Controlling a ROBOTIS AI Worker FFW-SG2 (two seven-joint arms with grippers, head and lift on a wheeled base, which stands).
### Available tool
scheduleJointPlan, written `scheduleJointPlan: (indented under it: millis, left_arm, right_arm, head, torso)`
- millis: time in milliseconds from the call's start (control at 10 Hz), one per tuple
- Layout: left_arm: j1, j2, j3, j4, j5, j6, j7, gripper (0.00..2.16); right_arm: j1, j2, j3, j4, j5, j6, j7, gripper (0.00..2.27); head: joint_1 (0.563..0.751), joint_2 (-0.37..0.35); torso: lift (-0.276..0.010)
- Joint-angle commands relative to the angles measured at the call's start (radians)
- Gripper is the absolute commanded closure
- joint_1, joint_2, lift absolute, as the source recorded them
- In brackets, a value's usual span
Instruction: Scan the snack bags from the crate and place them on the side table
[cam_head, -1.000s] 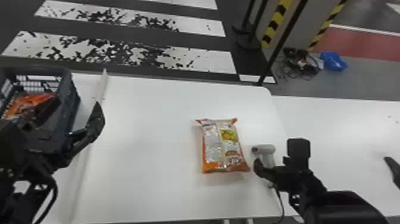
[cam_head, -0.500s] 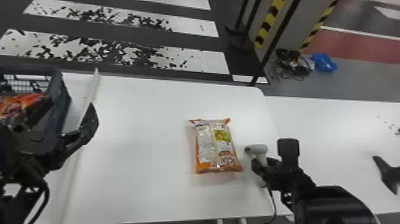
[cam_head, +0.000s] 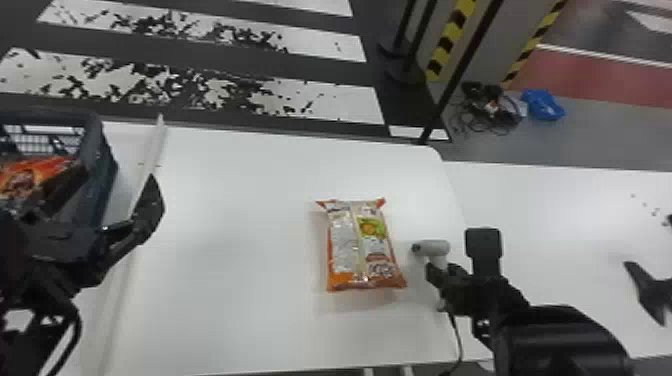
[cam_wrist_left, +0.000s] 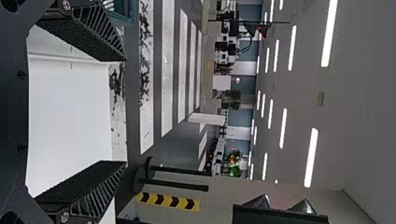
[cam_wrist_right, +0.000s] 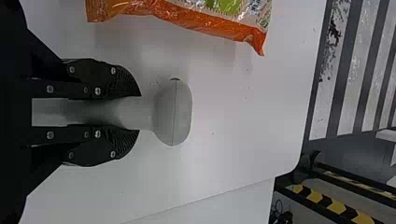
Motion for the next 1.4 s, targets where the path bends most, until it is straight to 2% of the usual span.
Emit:
scheduleJointPlan:
  millis: [0,500,1300]
  left_arm:
    - [0.000,-0.001,0.000,0.000,0.000,0.000,0.000,0.09]
    - [0.003,-0.003,0.000,-0.002,0.000,0.000,-0.002,0.09]
    - [0.002,0.003,0.000,-0.002,0.000,0.003,-0.005,0.09]
  right_arm:
    - [0.000,0.000,0.000,-0.041,0.000,0.016,0.000,2.26]
    - [-0.012,0.003,0.046,-0.176,-0.001,0.135,0.002,2.26]
    - [-0.101,0.011,0.155,-0.192,-0.023,0.206,0.003,2.26]
  head:
    - [0.695,-0.235]
    - [0.695,-0.208]
    - [0.695,-0.112]
  torso:
    - [-0.050]
    - [-0.050]
    - [-0.050]
